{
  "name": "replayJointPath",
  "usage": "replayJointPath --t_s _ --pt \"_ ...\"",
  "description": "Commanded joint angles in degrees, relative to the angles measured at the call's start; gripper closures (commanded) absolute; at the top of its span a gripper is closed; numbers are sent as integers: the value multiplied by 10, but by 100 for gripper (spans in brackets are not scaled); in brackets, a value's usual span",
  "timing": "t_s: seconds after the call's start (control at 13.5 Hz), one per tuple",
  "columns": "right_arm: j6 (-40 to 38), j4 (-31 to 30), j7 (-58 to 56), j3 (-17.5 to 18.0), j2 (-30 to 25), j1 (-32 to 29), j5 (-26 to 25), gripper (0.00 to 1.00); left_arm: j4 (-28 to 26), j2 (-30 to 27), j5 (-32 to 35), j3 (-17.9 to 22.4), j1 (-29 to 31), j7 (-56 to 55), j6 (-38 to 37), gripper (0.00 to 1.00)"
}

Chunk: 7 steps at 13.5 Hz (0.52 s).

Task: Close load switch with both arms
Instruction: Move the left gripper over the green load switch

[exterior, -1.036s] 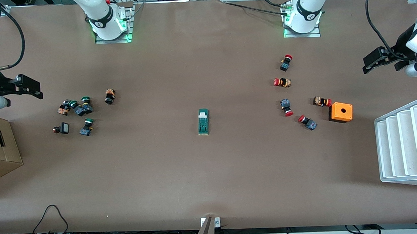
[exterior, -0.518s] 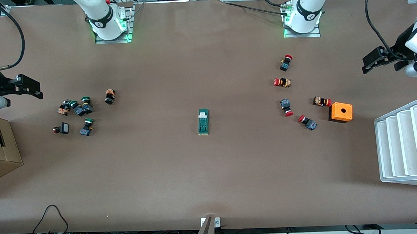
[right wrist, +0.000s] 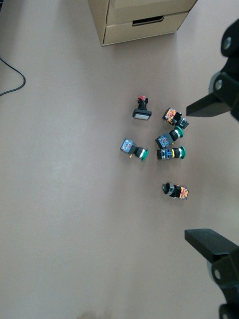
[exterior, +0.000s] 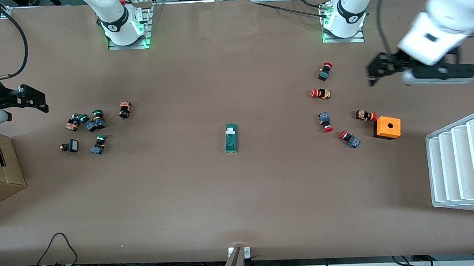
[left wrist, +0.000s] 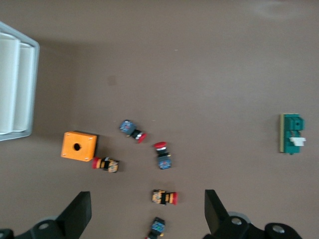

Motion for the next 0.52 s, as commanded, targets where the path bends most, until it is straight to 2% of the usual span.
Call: replayJointPath --t_s 0.0,0.15,0.44 --pt "-10 15 -2 1 5 0 -6 1 -3 16 -1 -51 2 -45 36 0" --pt "-10 15 -2 1 5 -1 -5 1 -17 27 3 -97 2 -88 83 0" --pt "-10 17 -7 0 6 -4 -10 1 -32 59 8 -160 1 -163 159 0"
